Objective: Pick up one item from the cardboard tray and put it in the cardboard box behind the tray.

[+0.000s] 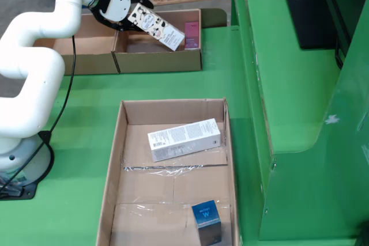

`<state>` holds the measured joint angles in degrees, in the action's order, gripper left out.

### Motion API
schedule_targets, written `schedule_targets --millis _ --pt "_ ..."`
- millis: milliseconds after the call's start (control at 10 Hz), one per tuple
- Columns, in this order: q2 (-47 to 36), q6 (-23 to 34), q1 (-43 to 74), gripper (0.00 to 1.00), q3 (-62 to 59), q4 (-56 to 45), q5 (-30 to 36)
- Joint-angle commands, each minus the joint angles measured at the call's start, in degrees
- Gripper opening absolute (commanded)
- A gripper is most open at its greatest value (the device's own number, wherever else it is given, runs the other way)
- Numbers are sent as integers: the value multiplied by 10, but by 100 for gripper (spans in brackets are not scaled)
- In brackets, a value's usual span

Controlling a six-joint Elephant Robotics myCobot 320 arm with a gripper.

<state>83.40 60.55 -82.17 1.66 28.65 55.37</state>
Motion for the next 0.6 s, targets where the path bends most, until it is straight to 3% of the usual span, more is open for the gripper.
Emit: schedule_targets --millis 0,500 --pt "-18 8 -3 20 -17 7 -7" --pt "-18 10 -3 70 -17 7 -7"
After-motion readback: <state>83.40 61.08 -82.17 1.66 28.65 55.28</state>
